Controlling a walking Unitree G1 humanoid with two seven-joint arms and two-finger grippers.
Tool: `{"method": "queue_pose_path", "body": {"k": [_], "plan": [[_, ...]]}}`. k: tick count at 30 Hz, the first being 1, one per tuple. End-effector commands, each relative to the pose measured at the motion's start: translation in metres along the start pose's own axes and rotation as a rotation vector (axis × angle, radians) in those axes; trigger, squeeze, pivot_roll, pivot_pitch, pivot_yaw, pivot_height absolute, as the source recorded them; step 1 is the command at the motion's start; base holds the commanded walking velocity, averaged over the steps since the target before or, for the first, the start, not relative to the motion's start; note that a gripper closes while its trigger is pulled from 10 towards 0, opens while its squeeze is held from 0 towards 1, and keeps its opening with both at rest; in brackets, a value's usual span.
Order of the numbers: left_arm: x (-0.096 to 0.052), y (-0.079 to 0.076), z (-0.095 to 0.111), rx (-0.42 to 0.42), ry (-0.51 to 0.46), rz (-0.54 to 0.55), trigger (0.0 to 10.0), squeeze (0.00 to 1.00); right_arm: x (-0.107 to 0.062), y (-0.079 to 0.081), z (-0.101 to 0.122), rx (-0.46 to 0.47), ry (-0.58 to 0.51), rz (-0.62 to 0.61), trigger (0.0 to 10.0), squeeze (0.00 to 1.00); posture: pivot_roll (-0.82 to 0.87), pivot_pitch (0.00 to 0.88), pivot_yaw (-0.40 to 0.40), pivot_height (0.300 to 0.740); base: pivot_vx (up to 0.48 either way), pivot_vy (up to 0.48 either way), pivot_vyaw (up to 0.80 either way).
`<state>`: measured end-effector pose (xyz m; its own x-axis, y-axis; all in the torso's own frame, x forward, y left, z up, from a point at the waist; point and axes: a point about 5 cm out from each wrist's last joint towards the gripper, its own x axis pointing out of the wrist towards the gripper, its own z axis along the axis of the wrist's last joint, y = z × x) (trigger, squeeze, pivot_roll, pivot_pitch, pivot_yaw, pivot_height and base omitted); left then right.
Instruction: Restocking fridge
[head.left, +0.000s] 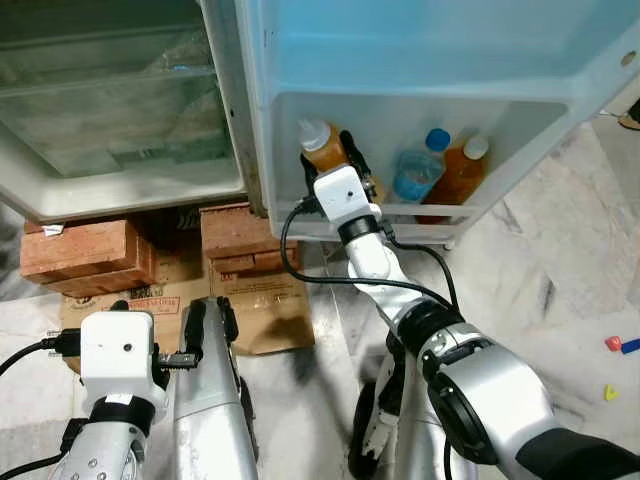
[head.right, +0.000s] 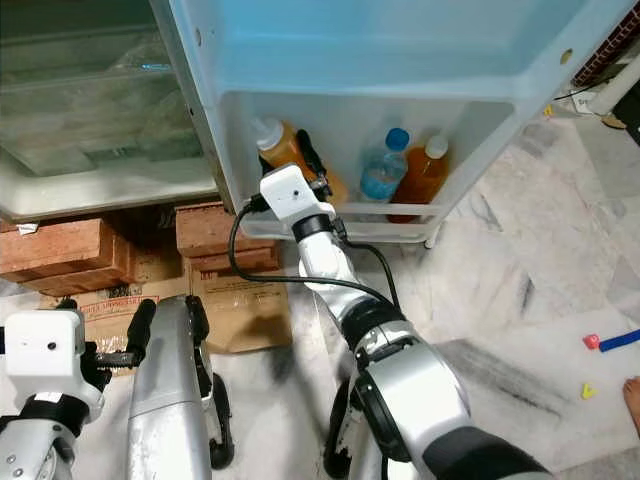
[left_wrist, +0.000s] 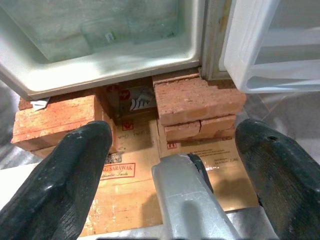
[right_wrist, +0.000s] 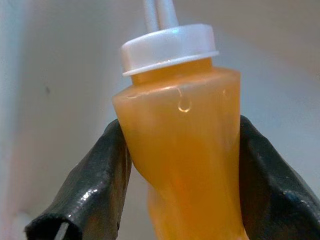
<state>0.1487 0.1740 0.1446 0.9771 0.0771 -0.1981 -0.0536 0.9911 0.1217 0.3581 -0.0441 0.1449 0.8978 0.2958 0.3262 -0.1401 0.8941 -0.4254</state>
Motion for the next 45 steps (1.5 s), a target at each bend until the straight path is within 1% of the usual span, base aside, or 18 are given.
{"method": "queue_pose_path", "body": {"k": [1, 3, 6, 7, 10, 12, 14, 19, 20, 25, 31, 34, 35, 39, 41, 42, 43, 45], "plan": [[-0.002, 0.001, 0.000, 0.010, 0.009, -0.004, 10.0, 0.00, -0.031, -0.003, -0.047, -0.049, 0.258, 0.003, 10.0, 0.00, 0.37, 0.389, -0.055, 0.503, 0.000, 0.000, 0.00], [-0.001, 0.001, 0.000, 0.010, 0.007, -0.005, 10.0, 0.00, -0.031, -0.009, -0.049, -0.053, 0.272, -0.028, 10.0, 0.00, 0.37, 0.385, -0.056, 0.503, 0.000, 0.000, 0.00], [0.004, -0.001, 0.003, 0.009, -0.005, -0.006, 10.0, 0.00, -0.034, -0.031, -0.062, 0.028, 0.367, -0.107, 10.0, 0.00, 0.37, 0.369, -0.058, 0.503, 0.000, 0.000, 0.00], [0.004, -0.001, 0.003, 0.009, -0.005, -0.006, 10.0, 0.00, -0.034, -0.031, -0.062, 0.028, 0.367, -0.107, 10.0, 0.00, 0.37, 0.369, -0.058, 0.503, 0.000, 0.000, 0.00], [0.006, 0.000, 0.004, 0.020, -0.015, -0.007, 10.0, 0.00, -0.037, -0.037, -0.067, 0.156, 0.409, -0.177, 10.0, 0.00, 0.37, 0.367, -0.055, 0.503, 0.000, 0.000, 0.00], [0.006, 0.000, 0.004, 0.025, -0.018, -0.009, 10.0, 0.00, -0.035, -0.036, -0.064, 0.195, 0.389, -0.179, 10.0, 0.00, 0.37, 0.365, -0.052, 0.503, 0.000, 0.000, 0.00], [0.007, 0.001, 0.005, 0.027, -0.020, -0.011, 10.0, 0.00, -0.027, -0.026, -0.052, 0.253, 0.326, -0.138, 10.0, 0.00, 0.38, 0.362, -0.048, 0.503, 0.000, 0.000, 0.00], [0.007, 0.001, 0.007, 0.033, -0.025, -0.010, 10.0, 0.00, -0.013, -0.010, -0.031, 0.262, 0.222, -0.060, 10.0, 0.00, 0.39, 0.363, -0.049, 0.503, 0.000, 0.000, 0.00], [0.007, 0.002, 0.008, 0.039, -0.028, -0.005, 10.0, 0.00, -0.007, -0.002, -0.017, 0.236, 0.144, -0.017, 10.0, 0.00, 0.39, 0.362, -0.050, 0.503, 0.000, 0.000, 0.00], [0.005, 0.004, 0.010, 0.053, -0.034, -0.004, 10.0, 0.00, 0.004, 0.014, 0.013, 0.201, -0.032, 0.075, 10.0, 0.00, 0.41, 0.373, -0.051, 0.503, 0.000, 0.000, 0.00], [0.001, 0.006, 0.010, 0.061, -0.031, -0.001, 10.0, 0.00, 0.005, 0.035, 0.040, 0.152, -0.206, 0.188, 10.0, 0.00, 0.43, 0.378, -0.049, 0.503, 0.000, 0.000, 0.00], [0.001, 0.006, 0.010, 0.064, -0.031, -0.003, 10.0, 0.00, 0.001, 0.040, 0.042, 0.085, -0.251, 0.227, 10.0, 0.00, 0.43, 0.379, -0.049, 0.503, 0.000, 0.000, 0.00], [0.002, 0.005, 0.011, 0.069, -0.034, -0.005, 10.0, 0.00, -0.007, 0.046, 0.038, -0.009, -0.289, 0.284, 10.0, 0.00, 0.44, 0.380, -0.048, 0.503, 0.000, 0.000, 0.00], [0.000, 0.007, 0.012, 0.080, -0.035, -0.006, 10.0, 0.00, -0.022, 0.054, 0.028, -0.178, -0.339, 0.377, 10.0, 0.00, 0.45, 0.385, -0.044, 0.503, 0.000, 0.000, 0.00], [0.000, 0.007, 0.012, 0.083, -0.034, -0.005, 10.0, 0.00, -0.023, 0.055, 0.027, -0.205, -0.349, 0.389, 10.0, 0.00, 0.45, 0.385, -0.044, 0.503, 0.000, 0.000, 0.00], [-0.001, 0.008, 0.012, 0.084, -0.033, -0.006, 10.0, 0.00, -0.027, 0.057, 0.024, -0.265, -0.374, 0.413, 10.0, 0.00, 0.45, 0.380, -0.043, 0.503, 0.000, 0.000, 0.00], [-0.001, 0.008, 0.012, 0.084, -0.033, -0.006, 10.0, 0.00, -0.027, 0.057, 0.024, -0.265, -0.374, 0.413, 10.0, 0.00, 0.45, 0.380, -0.043, 0.503, 0.000, 0.000, 0.00], [-0.001, 0.006, 0.013, 0.085, -0.035, -0.011, 10.0, 0.00, -0.032, 0.059, 0.017, -0.339, -0.382, 0.428, 10.0, 0.00, 0.45, 0.377, -0.042, 0.503, 0.000, 0.000, 0.00]]}}
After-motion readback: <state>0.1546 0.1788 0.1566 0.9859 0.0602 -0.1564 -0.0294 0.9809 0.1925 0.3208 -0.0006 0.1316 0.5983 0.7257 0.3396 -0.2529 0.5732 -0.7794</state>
